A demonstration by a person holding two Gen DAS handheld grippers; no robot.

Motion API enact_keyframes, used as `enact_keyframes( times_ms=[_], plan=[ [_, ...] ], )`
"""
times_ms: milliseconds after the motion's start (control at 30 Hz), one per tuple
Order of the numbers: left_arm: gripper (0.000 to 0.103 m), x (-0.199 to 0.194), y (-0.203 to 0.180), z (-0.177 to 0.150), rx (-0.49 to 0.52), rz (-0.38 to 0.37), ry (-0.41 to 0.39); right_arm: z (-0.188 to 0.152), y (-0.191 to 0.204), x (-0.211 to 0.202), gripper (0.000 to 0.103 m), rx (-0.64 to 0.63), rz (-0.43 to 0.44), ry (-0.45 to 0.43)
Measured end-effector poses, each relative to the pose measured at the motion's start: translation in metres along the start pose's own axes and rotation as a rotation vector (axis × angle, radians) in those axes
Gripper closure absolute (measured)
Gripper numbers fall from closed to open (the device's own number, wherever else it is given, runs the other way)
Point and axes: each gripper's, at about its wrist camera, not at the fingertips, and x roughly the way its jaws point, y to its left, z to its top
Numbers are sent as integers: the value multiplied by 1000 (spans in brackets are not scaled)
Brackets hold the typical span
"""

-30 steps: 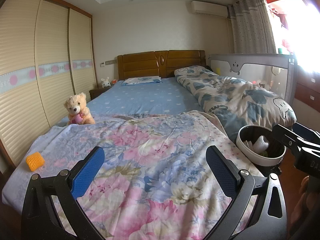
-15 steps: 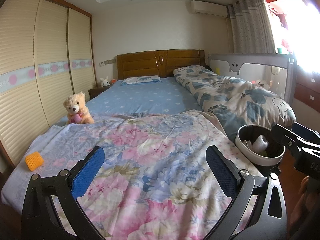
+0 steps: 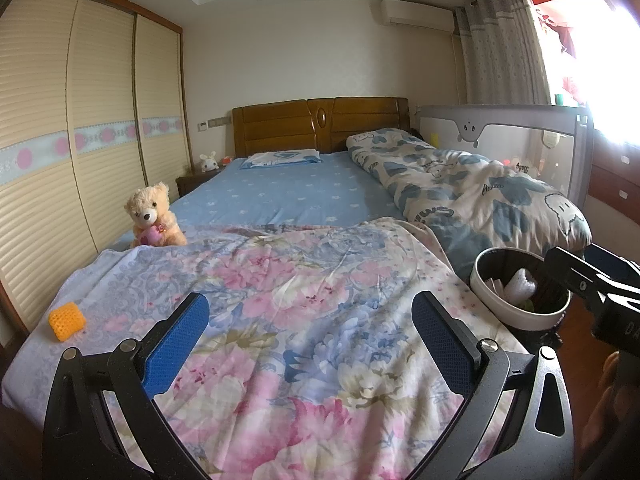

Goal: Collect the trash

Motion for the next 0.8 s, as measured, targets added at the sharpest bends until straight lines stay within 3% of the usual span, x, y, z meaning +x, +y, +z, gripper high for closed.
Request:
enact_keyframes(
  times_ms=[800],
  plan=[
    [0,6,-1,-7,-1,-2,15,-3,2,4,0,3,4,11]
  ],
)
